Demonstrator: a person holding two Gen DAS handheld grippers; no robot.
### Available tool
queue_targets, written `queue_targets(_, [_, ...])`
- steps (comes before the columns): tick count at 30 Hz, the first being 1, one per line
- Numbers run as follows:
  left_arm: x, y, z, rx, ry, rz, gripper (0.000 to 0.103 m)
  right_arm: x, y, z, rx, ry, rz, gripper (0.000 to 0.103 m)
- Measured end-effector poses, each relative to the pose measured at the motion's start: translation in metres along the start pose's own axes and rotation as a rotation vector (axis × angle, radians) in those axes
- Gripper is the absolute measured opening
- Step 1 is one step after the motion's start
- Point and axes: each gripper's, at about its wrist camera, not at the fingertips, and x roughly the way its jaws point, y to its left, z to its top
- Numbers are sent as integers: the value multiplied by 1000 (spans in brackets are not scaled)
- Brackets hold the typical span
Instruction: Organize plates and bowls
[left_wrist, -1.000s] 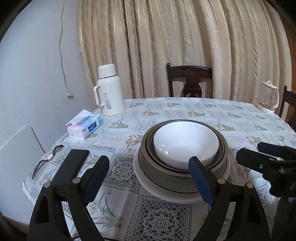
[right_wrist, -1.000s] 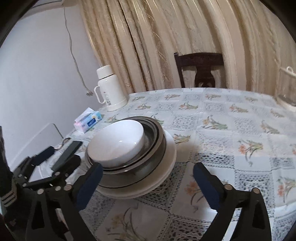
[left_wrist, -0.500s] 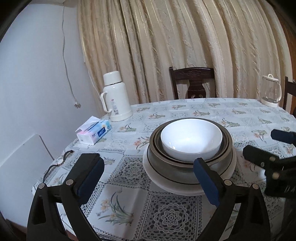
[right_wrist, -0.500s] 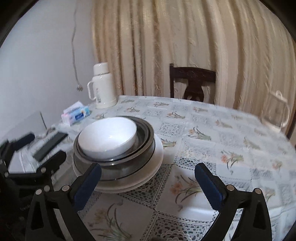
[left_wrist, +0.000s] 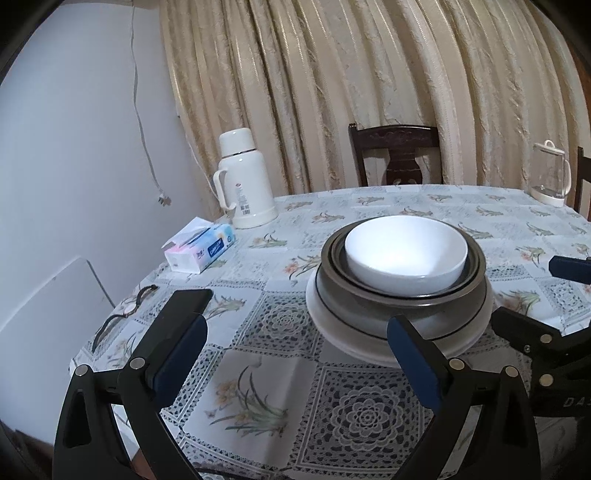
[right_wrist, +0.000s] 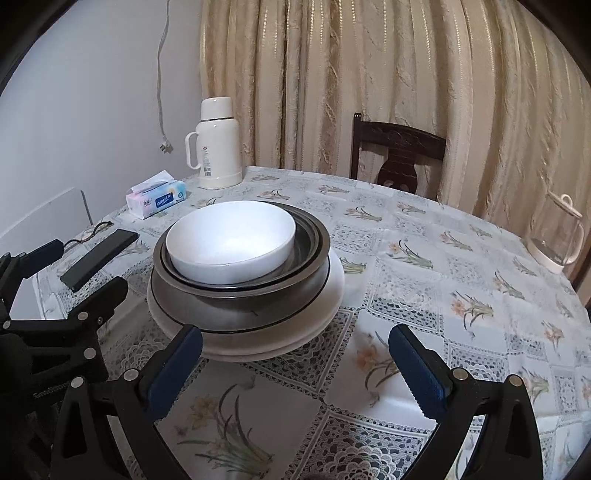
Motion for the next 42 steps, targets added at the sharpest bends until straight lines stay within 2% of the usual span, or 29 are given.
queue_targets(11, [7, 2, -9, 5, 25, 6, 99, 4, -1, -1, 23, 30, 11, 103])
queue_targets(42, [11, -3, -17, 22, 37, -12, 99, 4, 0, -3, 46, 37, 48, 103])
